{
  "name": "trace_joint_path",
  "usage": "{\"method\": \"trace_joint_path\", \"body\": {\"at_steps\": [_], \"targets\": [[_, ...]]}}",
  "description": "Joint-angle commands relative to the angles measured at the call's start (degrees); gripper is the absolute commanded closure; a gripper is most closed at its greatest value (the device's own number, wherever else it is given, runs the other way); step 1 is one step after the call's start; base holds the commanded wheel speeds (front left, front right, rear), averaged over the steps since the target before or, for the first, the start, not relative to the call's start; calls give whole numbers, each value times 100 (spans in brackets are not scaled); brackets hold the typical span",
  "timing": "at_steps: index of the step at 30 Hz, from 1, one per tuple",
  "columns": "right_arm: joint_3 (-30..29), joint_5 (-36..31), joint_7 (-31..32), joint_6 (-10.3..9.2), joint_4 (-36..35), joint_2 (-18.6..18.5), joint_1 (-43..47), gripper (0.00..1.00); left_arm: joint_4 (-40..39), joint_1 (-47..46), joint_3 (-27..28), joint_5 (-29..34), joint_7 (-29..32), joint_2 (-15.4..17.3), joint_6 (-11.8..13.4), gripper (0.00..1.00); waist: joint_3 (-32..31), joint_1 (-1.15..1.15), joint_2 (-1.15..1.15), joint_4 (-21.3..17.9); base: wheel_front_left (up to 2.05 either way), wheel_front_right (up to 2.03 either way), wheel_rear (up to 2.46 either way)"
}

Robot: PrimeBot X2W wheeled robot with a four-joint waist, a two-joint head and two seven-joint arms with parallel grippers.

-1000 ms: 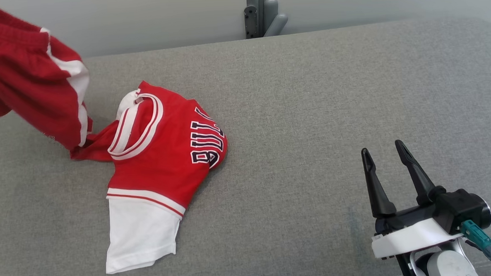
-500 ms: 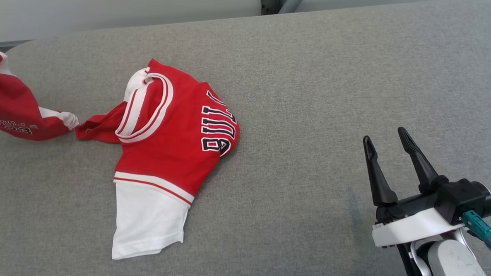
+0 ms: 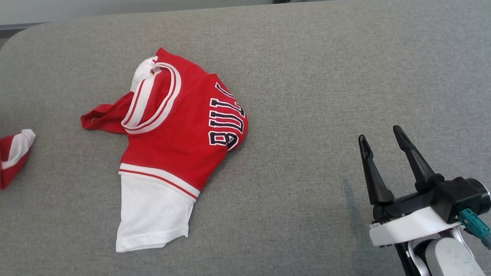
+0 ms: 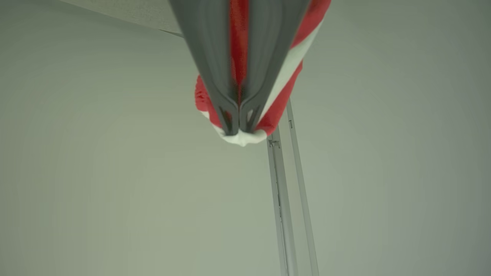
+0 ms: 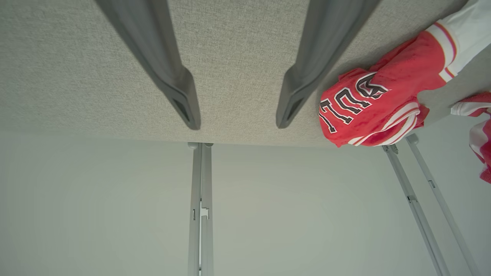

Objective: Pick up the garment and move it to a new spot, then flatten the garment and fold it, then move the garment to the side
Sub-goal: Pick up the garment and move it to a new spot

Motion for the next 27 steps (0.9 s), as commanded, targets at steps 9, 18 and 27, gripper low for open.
{"method": "trace_joint_path", "body": {"at_steps": [9,18,27], "targets": [[104,2,-6,-6,-13,-143,-279,0,1028,822,-71,-431,136,-877,-381,100,336,0,0,-147,0,0,0],[220,30,-6,-6,77,-123,-276,0,1645,1135,-342,-311,55,-1412,-568,69,227,0,0,-290,0,0,0],[165,58,-6,-6,100,-34,-24,0,1419,1219,-454,36,-41,-1467,-426,0,-269,0,0,-401,0,0,0]]}}
